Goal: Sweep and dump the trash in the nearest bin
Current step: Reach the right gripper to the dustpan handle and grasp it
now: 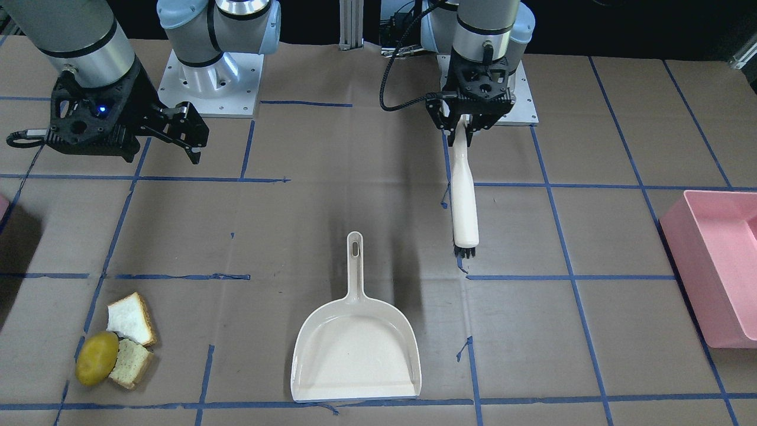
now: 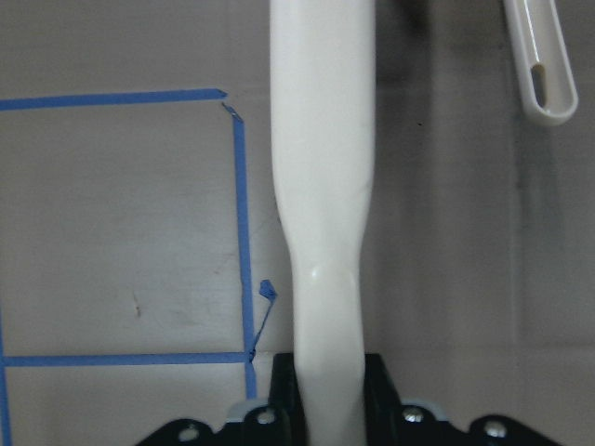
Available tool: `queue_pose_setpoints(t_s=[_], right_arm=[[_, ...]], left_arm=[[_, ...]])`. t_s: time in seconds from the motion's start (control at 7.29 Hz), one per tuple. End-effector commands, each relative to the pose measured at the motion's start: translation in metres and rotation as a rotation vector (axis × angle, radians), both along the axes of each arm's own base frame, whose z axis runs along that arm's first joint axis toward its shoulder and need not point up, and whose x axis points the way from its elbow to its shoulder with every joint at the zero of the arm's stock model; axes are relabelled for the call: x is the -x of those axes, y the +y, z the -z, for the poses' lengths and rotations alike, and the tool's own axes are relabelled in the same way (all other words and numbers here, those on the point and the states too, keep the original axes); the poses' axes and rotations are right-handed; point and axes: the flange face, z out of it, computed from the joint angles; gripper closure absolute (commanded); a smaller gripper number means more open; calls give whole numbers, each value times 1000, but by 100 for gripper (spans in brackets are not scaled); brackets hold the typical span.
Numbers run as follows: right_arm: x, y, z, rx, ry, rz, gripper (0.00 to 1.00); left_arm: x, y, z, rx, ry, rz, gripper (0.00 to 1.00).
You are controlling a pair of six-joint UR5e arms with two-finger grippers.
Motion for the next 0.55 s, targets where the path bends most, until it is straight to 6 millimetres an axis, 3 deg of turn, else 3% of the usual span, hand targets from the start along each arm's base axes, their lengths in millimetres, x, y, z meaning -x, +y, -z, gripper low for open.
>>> queue_pose_setpoints(t_s=[0.0, 0.27, 0.41], right_arm=[[-23, -14, 16, -9, -3, -7, 0], [-83, -53, 21, 14, -1, 19, 0], [-130, -75, 38, 1, 4, 28, 0]], left_arm=[[-21, -26, -11, -36, 5, -31, 96], [-22, -27, -17, -59, 3, -31, 94], [-24, -26, -15, -85, 4, -34, 95]])
